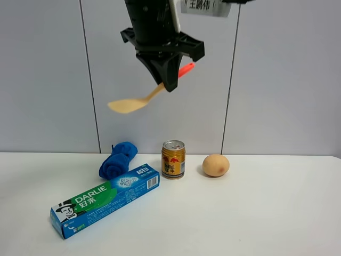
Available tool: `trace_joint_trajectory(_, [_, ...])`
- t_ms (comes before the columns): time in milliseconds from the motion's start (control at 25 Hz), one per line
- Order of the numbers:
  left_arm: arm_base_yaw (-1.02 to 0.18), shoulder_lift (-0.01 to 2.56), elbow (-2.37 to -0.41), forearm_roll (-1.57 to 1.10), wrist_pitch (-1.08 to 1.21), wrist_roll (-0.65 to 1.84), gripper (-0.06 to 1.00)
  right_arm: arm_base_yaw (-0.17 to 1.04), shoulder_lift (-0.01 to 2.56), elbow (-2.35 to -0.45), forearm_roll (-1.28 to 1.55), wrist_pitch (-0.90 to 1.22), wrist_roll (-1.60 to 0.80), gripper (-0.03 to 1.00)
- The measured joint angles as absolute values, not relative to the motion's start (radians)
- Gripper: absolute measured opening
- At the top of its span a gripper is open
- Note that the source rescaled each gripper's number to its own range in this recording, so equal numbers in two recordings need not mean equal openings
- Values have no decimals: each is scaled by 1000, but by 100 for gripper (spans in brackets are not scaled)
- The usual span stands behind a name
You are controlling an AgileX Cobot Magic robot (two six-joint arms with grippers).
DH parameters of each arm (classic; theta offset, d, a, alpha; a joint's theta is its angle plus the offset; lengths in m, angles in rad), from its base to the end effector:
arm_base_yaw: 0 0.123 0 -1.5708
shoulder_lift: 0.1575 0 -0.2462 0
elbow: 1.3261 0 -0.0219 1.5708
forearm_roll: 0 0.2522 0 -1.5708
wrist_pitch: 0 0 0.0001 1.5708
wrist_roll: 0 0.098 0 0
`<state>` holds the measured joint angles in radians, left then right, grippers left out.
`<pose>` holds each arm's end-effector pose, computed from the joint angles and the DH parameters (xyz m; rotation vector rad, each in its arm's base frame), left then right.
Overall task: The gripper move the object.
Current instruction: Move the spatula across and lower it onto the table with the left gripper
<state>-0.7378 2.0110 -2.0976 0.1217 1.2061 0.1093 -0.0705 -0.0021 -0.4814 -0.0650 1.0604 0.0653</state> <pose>0.3280 -0.2832 0.3082 1.0793 2.3560 -0.0660 0.0430 -0.0086 0.2697 0.1421 2.0548 -0.0813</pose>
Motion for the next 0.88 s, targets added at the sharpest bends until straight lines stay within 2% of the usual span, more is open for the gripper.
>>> trace_joint_trajectory(200, [-728, 2008, -2190, 169, 1208, 120, 0, -71, -2, -481, -65, 1060, 65, 100])
trace_joint_trajectory(400, [-656, 1978, -2194, 173, 1209, 107, 0, -71, -2, -481, -65, 1060, 65, 100])
trace_joint_trajectory(880, [-249, 1999, -2194, 68, 1198, 26, 0, -71, -2, -481, -65, 1060, 65, 100])
